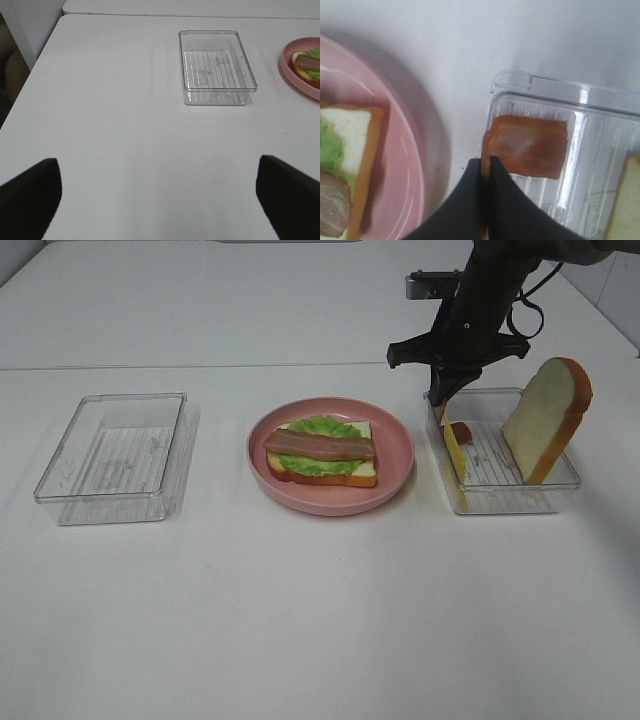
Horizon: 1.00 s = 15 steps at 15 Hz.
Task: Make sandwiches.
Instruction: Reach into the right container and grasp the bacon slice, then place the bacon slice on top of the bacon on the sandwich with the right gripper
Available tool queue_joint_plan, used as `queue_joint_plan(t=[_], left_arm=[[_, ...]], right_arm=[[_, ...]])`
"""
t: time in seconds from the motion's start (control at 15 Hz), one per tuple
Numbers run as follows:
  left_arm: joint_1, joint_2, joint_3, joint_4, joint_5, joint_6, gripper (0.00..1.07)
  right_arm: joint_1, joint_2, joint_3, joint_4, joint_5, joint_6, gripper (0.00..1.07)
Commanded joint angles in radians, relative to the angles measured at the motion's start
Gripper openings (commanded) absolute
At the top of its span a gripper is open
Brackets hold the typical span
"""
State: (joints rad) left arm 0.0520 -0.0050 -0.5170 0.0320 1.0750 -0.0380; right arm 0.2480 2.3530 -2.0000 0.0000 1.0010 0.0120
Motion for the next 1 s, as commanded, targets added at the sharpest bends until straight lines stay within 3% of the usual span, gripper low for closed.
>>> queue_joint_plan(t=[0.07, 0.47, 0.67, 1.0], left_arm=[[0.001, -0.017, 0.001, -0.008, -0.004, 0.000, 1.00], [0.001, -0.016, 0.001, -0.008, -0.004, 0.000, 1.00], [0.001, -0.016, 0.001, -0.008, -0.004, 0.000, 1.00], [0.001, -0.016, 0.001, -0.008, -0.004, 0.003, 1.00]], right_arm=[[-0.003, 0.004, -0.018, -0.008, 0.036, -0.006, 0.00], [-0.002, -0.096, -0.058, -0.057, 0.132, -0.012, 0.00], [0.002, -0.180, -0.058, -0.023, 0.164, -0.012, 0.00], [0.095, -0.227, -0.058, 0.000, 0.182, -0.012, 0.00]])
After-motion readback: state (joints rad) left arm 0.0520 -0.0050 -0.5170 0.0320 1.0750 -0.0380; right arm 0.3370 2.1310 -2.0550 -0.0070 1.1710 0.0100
